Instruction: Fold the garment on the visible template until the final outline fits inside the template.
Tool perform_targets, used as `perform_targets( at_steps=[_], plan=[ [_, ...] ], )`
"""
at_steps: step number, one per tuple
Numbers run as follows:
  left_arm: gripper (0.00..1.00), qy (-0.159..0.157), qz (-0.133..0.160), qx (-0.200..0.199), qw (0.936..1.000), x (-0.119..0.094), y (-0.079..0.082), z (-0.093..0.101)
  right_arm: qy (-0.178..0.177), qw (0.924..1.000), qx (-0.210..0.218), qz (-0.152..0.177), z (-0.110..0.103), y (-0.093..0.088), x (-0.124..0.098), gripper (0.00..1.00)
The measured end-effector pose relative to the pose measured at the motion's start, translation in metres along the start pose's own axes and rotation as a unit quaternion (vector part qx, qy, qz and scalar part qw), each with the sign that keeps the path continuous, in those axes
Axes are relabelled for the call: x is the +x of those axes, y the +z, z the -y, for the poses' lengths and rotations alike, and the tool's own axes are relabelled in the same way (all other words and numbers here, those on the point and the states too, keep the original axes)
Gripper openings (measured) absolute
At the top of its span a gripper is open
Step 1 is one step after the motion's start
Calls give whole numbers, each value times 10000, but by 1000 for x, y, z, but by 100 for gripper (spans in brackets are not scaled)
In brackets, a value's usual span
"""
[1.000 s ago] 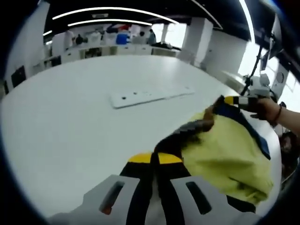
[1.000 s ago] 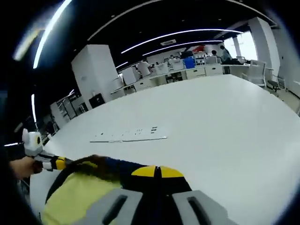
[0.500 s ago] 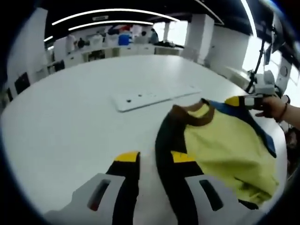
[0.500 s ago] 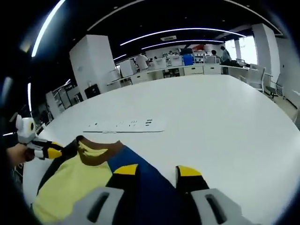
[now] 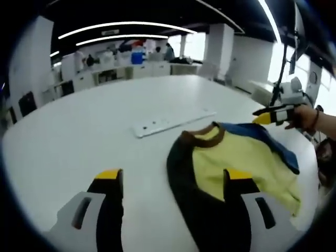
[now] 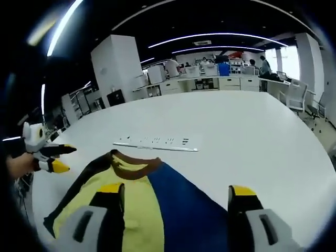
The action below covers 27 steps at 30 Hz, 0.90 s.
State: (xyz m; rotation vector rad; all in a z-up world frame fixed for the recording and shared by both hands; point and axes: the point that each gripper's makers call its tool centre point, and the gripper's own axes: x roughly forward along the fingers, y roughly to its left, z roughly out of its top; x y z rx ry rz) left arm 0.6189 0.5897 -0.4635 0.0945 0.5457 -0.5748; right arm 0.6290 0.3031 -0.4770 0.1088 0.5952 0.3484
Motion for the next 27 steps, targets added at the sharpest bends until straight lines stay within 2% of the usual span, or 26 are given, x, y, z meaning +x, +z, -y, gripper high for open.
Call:
perform_targets(
  at_steps=[5,8,12,15,19,22,27],
  plan=[
    [89,-124,94,236,9996,-24,-2,14,249,9995,178,16,-12,-9,-25,83],
    [93,-200,161,309,9992,-36,-4,22,240,9997,19,-82,-12,-17,-38,85],
    [98,-309,193,296,9989,-48,-7,32,295,9995,14,-115,-16,-23,-56,89],
    [99,-341,248,247,9988,-56,-11,38,277,9994,-97,-178,-16,-29,-65,89],
    [99,-362,153,208,9990,-64,-22,44,247,9991,-165,-307,-16,-42,-79,89],
    [96,-445,182,85,9988,-73,-28,53,171,9990,-239,-338,-14,-49,-90,88],
    [93,-406,31,222,9989,-83,-46,63,115,9988,-233,-422,-12,-63,-107,86]
  ],
)
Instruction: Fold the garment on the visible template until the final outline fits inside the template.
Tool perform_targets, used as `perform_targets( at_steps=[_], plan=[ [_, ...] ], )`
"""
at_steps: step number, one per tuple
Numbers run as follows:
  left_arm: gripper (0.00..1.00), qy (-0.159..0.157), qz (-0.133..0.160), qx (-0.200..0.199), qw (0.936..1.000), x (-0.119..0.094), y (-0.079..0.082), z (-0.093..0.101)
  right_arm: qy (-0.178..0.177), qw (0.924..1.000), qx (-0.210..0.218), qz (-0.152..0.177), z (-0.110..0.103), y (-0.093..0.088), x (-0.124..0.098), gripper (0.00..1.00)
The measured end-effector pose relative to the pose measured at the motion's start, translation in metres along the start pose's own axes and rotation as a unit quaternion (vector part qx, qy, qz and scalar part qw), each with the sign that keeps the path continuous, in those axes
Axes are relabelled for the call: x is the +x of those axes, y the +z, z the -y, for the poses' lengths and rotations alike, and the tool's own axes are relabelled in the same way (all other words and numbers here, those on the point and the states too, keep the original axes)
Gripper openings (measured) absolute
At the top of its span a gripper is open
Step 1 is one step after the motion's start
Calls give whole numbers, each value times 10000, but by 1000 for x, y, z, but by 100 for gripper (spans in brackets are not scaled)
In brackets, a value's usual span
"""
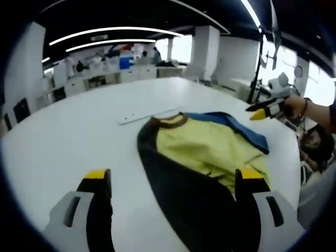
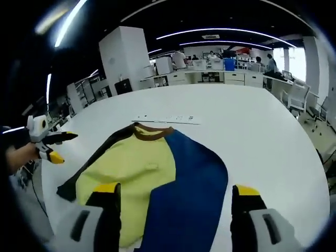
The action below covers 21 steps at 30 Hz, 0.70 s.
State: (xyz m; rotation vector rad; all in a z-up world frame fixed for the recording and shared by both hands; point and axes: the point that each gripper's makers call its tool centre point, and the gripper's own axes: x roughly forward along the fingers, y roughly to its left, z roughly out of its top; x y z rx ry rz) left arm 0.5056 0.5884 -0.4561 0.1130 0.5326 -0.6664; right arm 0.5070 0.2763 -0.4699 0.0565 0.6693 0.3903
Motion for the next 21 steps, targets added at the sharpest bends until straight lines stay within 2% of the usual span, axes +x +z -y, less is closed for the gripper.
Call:
perform_targets(
  at_steps=[4,12,21],
  plan=[
    [89,-28,18,-221,9998,-6,-14,12,-43,9999,99,-88,2,-14,-8,84],
    [79,134,-168,-411,9989,-15,-47,21,-351,9987,123,-347,11,-47,-22,75],
    [68,157,-136,-552,9983,-22,-67,41,-691,9948,238,-703,13,-78,-33,64]
  ],
)
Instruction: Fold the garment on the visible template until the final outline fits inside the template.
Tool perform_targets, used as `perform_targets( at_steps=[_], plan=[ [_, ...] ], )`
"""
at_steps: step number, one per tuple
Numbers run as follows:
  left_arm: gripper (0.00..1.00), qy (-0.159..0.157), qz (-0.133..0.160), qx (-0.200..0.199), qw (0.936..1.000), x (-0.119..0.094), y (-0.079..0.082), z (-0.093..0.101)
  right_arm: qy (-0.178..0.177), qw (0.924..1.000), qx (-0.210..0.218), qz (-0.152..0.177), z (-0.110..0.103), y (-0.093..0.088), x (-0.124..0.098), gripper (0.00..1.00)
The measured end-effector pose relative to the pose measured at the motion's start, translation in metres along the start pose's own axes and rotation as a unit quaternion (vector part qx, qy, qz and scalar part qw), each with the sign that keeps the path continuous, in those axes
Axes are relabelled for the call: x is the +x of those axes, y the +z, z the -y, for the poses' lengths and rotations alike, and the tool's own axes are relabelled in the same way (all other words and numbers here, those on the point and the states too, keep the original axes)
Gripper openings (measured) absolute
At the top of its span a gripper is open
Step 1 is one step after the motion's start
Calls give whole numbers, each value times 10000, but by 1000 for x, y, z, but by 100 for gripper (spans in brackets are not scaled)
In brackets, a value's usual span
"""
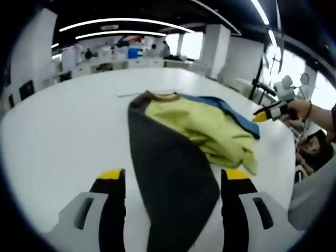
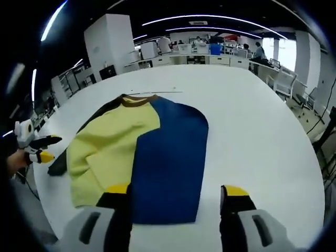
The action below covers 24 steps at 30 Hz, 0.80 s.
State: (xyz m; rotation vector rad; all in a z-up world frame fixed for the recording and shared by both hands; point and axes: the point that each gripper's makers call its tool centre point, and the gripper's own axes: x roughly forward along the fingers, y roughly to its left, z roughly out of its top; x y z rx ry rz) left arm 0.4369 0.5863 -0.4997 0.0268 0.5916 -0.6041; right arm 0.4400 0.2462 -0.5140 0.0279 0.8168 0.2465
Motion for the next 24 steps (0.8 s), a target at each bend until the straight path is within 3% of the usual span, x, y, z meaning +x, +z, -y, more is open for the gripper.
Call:
perform_targets(
  at_steps=[8,12,16,24],
  plan=[
    [54,55,-138,260,9995,1,-17,11,-180,9998,97,-75,1,-13,-3,52],
    [44,-18,-200,172,9997,0,-22,16,-214,9996,114,-120,2,-17,0,50],
    [41,-113,-196,184,9996,-3,-25,27,-352,9991,203,-127,4,-20,-1,46],
    [30,0,-641,295,9975,-4,-44,28,-618,9972,359,-215,5,-31,-2,34]
  ],
)
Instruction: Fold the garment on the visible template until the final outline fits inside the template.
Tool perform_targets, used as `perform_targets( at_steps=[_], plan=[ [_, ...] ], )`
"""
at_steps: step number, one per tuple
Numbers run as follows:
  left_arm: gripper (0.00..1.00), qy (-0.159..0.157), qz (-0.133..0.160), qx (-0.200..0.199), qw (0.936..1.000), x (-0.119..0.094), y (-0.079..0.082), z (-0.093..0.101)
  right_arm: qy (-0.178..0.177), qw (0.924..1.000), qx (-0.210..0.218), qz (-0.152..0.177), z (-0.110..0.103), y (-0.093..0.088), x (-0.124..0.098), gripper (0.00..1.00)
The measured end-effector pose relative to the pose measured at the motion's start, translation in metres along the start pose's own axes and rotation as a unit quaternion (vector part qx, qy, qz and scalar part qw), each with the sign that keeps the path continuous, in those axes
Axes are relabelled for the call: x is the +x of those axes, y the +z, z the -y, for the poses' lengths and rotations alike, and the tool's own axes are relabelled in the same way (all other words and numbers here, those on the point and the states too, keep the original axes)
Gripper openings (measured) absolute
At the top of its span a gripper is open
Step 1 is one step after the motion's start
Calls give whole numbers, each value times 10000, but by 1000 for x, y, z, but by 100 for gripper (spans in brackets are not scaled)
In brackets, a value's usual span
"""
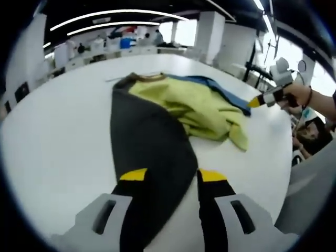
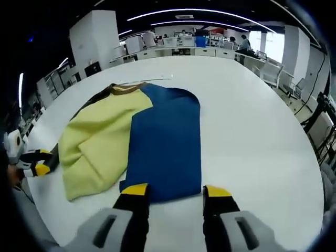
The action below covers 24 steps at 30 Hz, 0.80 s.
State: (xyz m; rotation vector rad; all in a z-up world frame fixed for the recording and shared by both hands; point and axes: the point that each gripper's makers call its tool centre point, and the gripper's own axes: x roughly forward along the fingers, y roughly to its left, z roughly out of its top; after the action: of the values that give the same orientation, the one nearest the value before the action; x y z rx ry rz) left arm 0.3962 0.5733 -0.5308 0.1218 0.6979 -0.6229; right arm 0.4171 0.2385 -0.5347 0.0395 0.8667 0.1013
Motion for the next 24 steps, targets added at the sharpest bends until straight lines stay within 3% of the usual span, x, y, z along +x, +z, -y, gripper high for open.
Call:
perform_targets(
  at_steps=[4,9,14,18,20,24],
  plan=[
    [26,76,10,-199,9998,1,-1,-2,-165,9999,0,33,3,-1,0,26],
    [14,138,6,-336,9993,2,0,-7,-347,9991,231,22,5,-4,-1,26],
    [2,154,54,-488,9987,3,0,-10,-475,9987,164,68,5,-3,0,21],
    [0,171,68,-616,9979,1,2,-14,-420,9989,184,65,6,-2,1,13],
    [0,302,219,-719,9967,-4,7,-20,-417,9990,109,98,9,-1,1,0],
    [0,440,453,-838,9945,-12,17,-35,-352,9993,52,83,16,4,2,0]
  ],
)
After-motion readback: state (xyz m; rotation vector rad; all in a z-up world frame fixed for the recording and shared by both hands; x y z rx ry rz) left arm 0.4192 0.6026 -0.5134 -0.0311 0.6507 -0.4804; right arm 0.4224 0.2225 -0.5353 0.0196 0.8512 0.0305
